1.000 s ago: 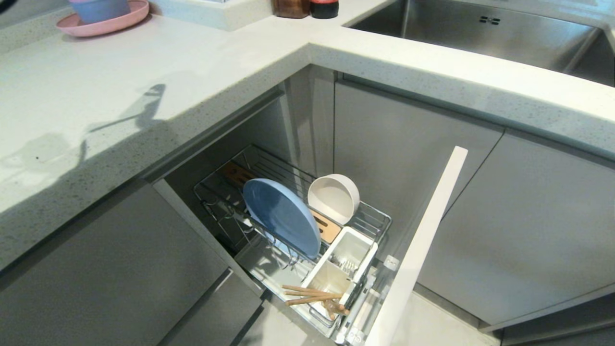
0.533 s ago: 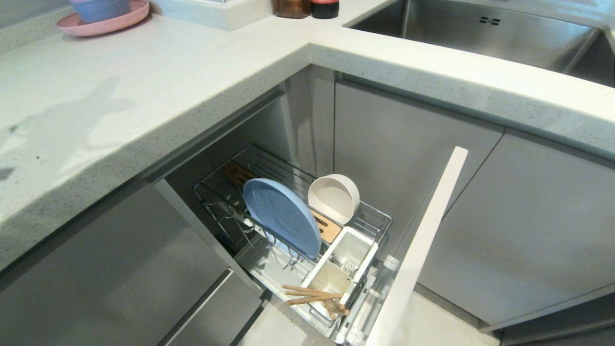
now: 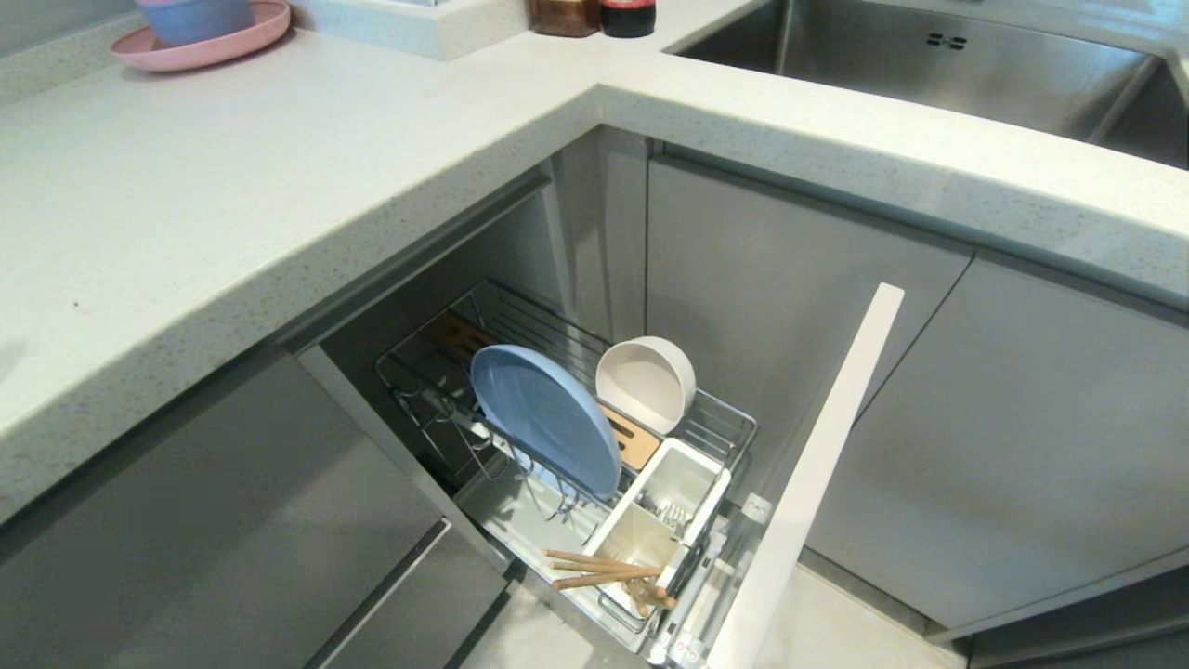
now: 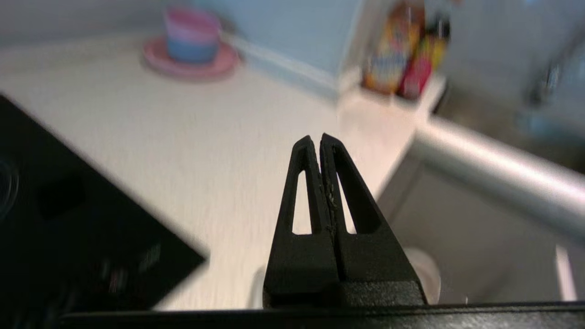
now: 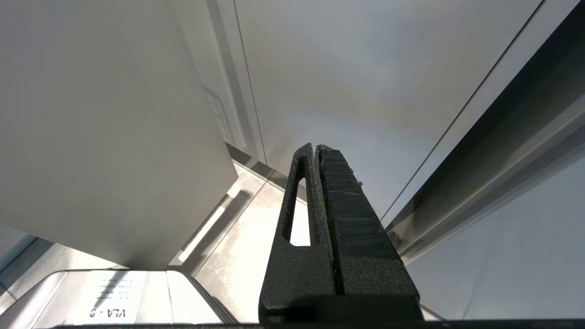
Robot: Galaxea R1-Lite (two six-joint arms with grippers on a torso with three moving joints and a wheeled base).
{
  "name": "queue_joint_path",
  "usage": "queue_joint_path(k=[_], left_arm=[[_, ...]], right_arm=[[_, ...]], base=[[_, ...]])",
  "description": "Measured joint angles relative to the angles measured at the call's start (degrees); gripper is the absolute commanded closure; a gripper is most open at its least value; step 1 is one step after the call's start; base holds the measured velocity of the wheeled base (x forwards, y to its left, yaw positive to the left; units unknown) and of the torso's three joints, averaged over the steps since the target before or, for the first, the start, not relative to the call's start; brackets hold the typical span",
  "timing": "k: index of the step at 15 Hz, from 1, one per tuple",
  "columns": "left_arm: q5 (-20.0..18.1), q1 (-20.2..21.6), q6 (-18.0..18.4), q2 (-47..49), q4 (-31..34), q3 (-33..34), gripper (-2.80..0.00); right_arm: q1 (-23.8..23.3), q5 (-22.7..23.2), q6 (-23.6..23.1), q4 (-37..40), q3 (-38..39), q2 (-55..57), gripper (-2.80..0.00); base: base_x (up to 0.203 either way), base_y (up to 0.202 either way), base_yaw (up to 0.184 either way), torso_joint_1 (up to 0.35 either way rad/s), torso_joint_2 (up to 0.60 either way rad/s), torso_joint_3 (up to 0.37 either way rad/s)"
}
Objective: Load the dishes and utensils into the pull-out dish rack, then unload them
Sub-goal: Take the plate out of the cupboard
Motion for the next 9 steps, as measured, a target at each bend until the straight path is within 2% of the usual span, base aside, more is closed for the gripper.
queue_joint_path(k=[2, 4, 6, 9], left_arm=[[-2.35, 0.85, 4.47, -7.45, 2.14, 8.50, 0.00], [-3.11, 0.66, 8.82, -14.41, 2.68, 17.06, 0.00], [-3.42, 0.44, 10.43, -20.30, 2.43, 25.30, 0.00], [-3.48, 0.22, 10.90, -28.26, 0.28, 37.37, 0.00]], right_arm=[[0.00, 0.01, 0.00, 0.00, 0.00, 0.00, 0.00], [0.00, 0.01, 0.00, 0.00, 0.00, 0.00, 0.00], [0.00, 0.01, 0.00, 0.00, 0.00, 0.00, 0.00], [0.00, -0.01, 0.00, 0.00, 0.00, 0.00, 0.00]], base=[[0.000, 0.000, 0.000, 0.000, 0.00, 0.000], [0.000, 0.000, 0.000, 0.000, 0.00, 0.000], [0.000, 0.000, 0.000, 0.000, 0.00, 0.000], [0.000, 0.000, 0.000, 0.000, 0.00, 0.000]])
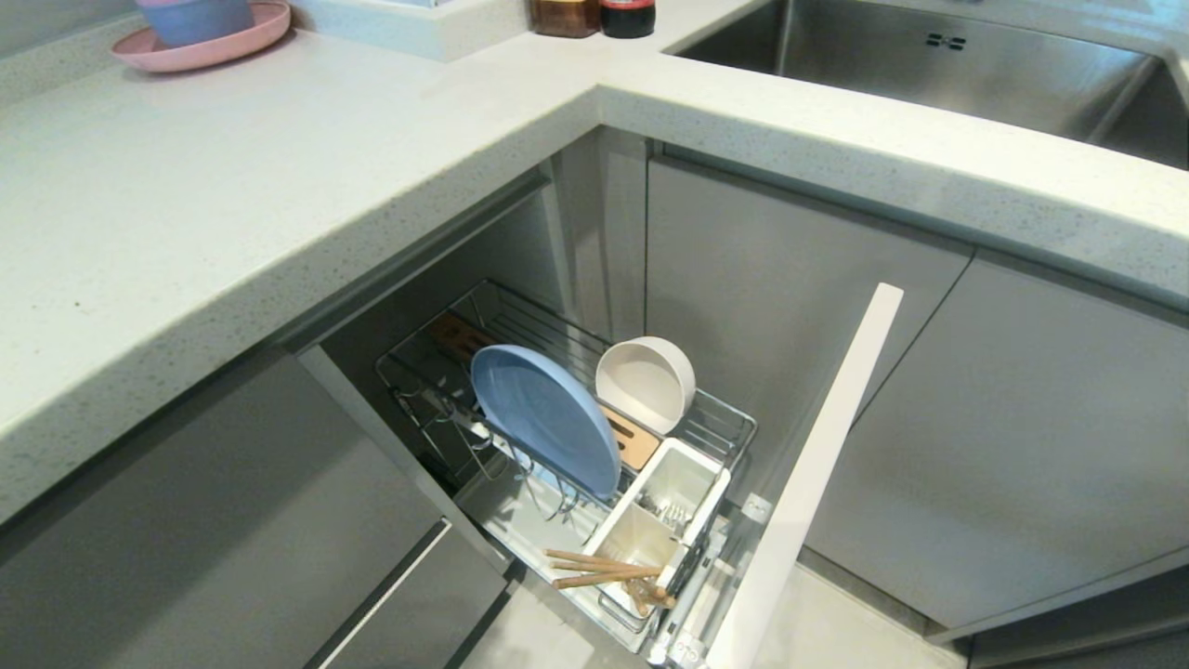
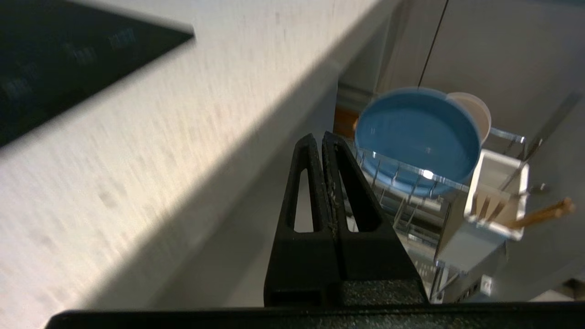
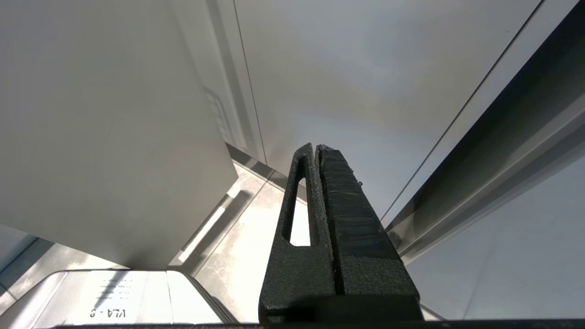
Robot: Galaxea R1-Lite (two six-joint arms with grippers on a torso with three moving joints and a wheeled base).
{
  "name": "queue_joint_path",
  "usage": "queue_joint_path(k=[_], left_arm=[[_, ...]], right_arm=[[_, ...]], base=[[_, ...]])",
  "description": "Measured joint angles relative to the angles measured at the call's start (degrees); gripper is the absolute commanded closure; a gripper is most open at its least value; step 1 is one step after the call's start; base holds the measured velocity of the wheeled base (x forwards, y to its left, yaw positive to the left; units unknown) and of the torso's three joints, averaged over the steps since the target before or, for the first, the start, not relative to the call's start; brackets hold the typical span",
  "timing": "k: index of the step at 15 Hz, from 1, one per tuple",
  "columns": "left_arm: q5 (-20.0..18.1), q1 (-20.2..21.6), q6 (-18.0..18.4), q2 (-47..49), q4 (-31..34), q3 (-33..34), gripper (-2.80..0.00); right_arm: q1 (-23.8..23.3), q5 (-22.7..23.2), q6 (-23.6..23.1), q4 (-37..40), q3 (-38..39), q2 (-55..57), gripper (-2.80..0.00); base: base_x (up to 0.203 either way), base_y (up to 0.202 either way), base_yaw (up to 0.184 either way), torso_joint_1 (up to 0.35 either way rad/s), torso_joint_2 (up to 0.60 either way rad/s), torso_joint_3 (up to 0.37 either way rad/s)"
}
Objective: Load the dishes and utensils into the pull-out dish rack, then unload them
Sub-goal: Take the plate out of the cupboard
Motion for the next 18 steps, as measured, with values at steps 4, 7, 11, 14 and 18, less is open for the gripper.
queue_joint_path(k=[4, 7, 11, 14, 18], left_arm=[[1.39, -0.07, -0.18, -5.31, -8.58, 16.34, 0.00], [2.03, -0.07, -0.71, -6.44, -21.16, 28.74, 0.00], [3.44, -0.05, -1.45, -6.76, -17.94, 31.80, 0.00], [3.23, -0.02, -1.40, -6.78, -16.36, 31.96, 0.00], [3.21, -0.02, -1.65, -6.82, -16.43, 31.97, 0.00]], right_arm=[[0.00, -0.01, 0.00, 0.00, 0.00, 0.00, 0.00], [0.00, 0.01, 0.00, 0.00, 0.00, 0.00, 0.00], [0.00, 0.01, 0.00, 0.00, 0.00, 0.00, 0.00], [0.00, -0.01, 0.00, 0.00, 0.00, 0.00, 0.00], [0.00, -0.01, 0.00, 0.00, 0.00, 0.00, 0.00]], base=[[0.000, 0.000, 0.000, 0.000, 0.00, 0.000], [0.000, 0.000, 0.000, 0.000, 0.00, 0.000], [0.000, 0.000, 0.000, 0.000, 0.00, 0.000], [0.000, 0.000, 0.000, 0.000, 0.00, 0.000], [0.000, 0.000, 0.000, 0.000, 0.00, 0.000]])
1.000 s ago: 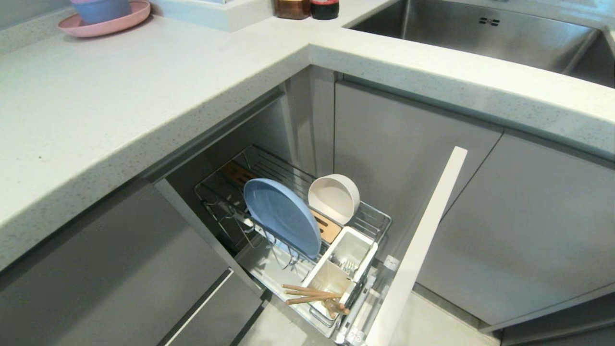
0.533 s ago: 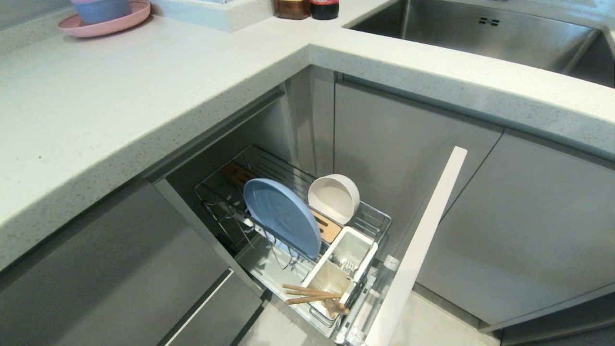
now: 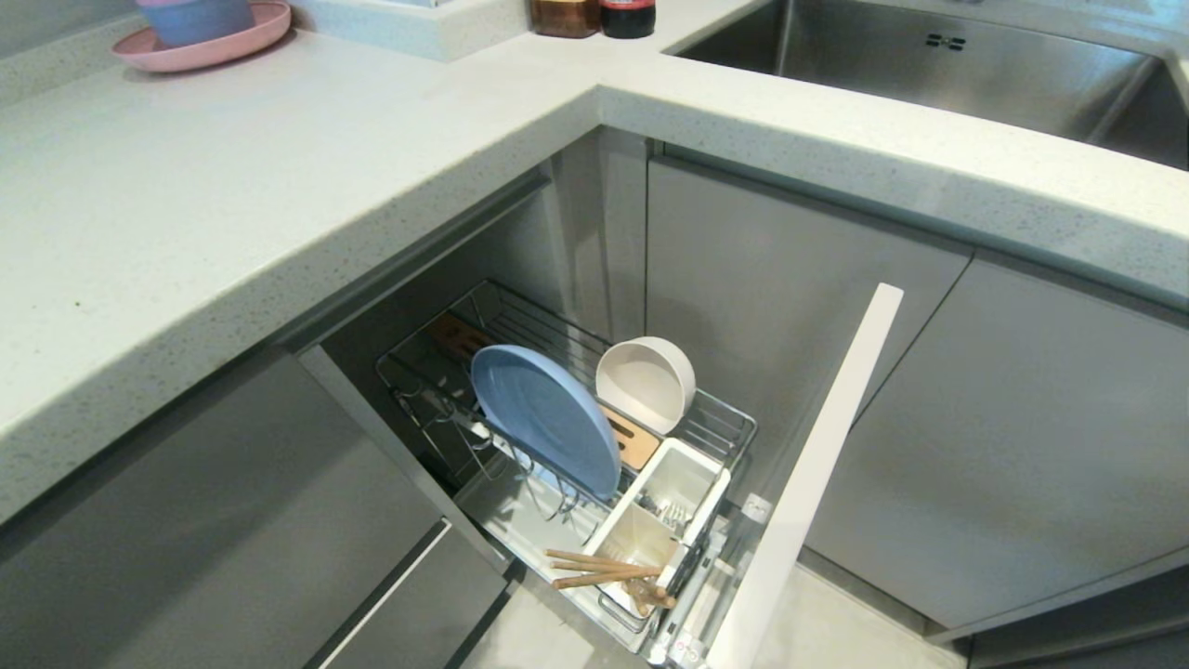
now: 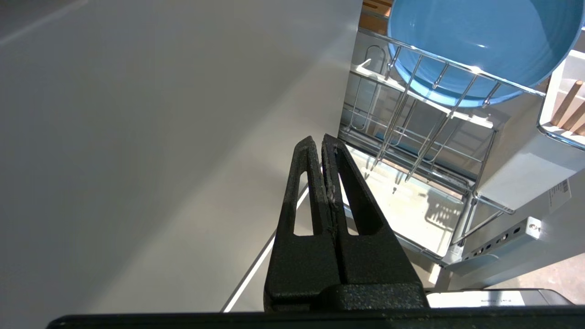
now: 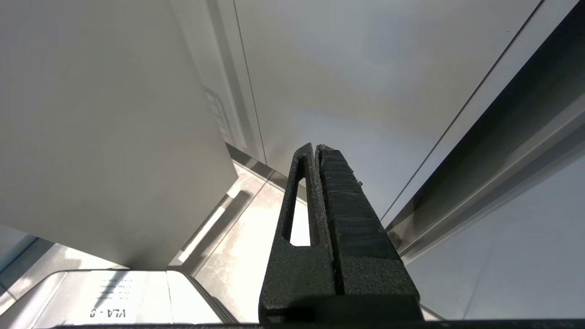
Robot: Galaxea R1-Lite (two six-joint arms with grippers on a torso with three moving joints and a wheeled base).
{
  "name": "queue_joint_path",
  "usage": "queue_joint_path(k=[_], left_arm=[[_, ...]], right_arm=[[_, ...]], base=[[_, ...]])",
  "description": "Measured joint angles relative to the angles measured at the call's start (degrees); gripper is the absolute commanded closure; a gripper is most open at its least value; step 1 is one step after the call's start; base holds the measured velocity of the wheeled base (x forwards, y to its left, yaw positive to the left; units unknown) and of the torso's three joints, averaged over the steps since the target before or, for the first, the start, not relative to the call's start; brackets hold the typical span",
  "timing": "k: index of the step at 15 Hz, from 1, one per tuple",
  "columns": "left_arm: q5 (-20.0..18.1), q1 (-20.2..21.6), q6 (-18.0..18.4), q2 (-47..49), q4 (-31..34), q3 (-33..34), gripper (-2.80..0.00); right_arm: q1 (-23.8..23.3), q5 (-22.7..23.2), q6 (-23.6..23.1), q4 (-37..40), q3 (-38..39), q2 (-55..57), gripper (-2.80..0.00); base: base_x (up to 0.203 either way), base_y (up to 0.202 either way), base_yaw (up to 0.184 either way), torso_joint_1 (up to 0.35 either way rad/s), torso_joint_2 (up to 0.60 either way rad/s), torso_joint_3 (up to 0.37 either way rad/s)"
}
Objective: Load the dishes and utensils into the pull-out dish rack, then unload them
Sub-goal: Take the plate out of the cupboard
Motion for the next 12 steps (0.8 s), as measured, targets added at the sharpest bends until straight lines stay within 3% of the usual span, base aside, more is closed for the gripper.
queue_joint_path(k=[12], left_arm=[[0.00, 0.00, -0.02, 0.00, 0.01, 0.01, 0.00]], right_arm=[[0.00, 0.00, 0.00, 0.00, 0.00, 0.00, 0.00]], base=[[0.000, 0.000, 0.000, 0.000, 0.00, 0.000]])
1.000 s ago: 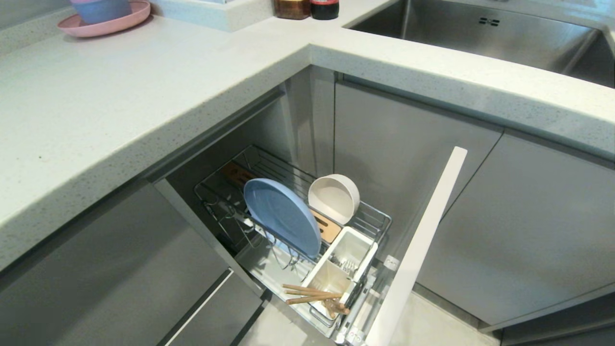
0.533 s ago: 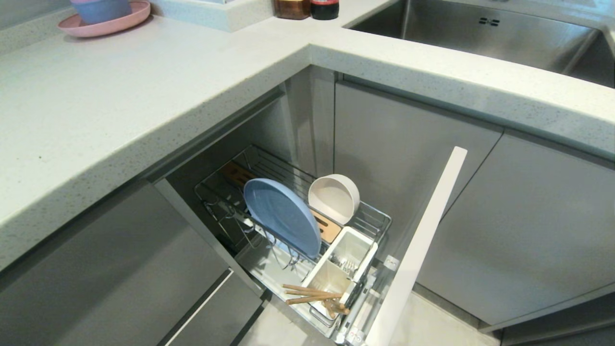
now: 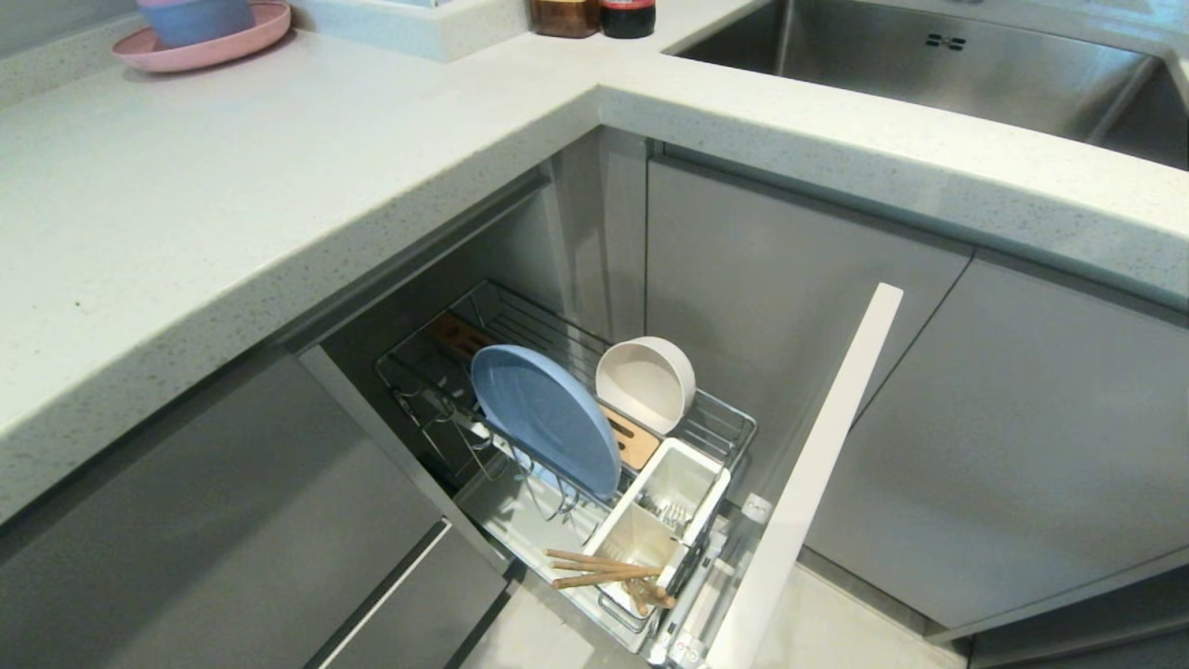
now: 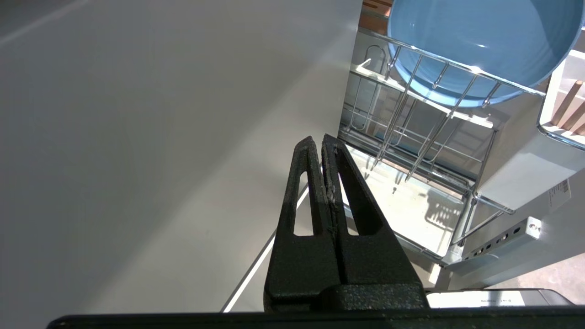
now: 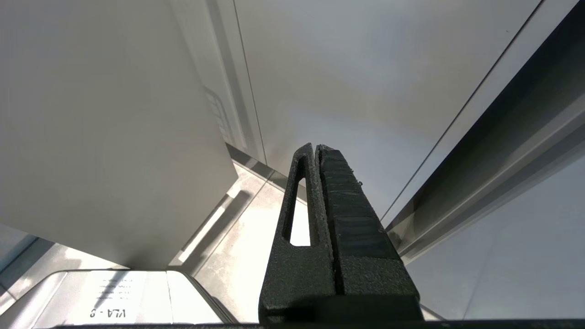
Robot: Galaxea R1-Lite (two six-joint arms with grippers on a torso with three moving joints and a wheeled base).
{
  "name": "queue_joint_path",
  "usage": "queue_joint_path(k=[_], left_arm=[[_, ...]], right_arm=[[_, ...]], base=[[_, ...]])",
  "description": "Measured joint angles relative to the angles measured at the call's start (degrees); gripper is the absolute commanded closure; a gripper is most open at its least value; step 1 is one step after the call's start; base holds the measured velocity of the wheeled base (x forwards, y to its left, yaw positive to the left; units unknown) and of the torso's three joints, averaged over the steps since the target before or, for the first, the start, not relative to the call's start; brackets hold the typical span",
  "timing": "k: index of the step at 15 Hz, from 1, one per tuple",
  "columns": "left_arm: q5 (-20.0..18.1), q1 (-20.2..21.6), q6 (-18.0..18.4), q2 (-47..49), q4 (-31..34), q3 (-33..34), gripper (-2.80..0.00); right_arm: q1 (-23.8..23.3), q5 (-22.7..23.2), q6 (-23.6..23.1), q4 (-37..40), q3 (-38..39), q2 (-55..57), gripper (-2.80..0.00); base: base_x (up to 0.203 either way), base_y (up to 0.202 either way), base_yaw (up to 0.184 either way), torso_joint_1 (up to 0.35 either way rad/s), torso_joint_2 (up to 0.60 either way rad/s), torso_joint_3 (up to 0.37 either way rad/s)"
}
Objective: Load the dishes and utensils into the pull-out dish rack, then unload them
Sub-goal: Take the plate out of the cupboard
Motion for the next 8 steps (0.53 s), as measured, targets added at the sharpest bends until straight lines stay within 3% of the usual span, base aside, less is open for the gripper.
queue_joint_path(k=[8], left_arm=[[0.02, 0.00, 0.02, 0.02, 0.00, 0.00, 0.00]], right_arm=[[0.00, 0.00, 0.00, 0.00, 0.00, 0.00, 0.00]], base=[[0.000, 0.000, 0.000, 0.000, 0.00, 0.000]])
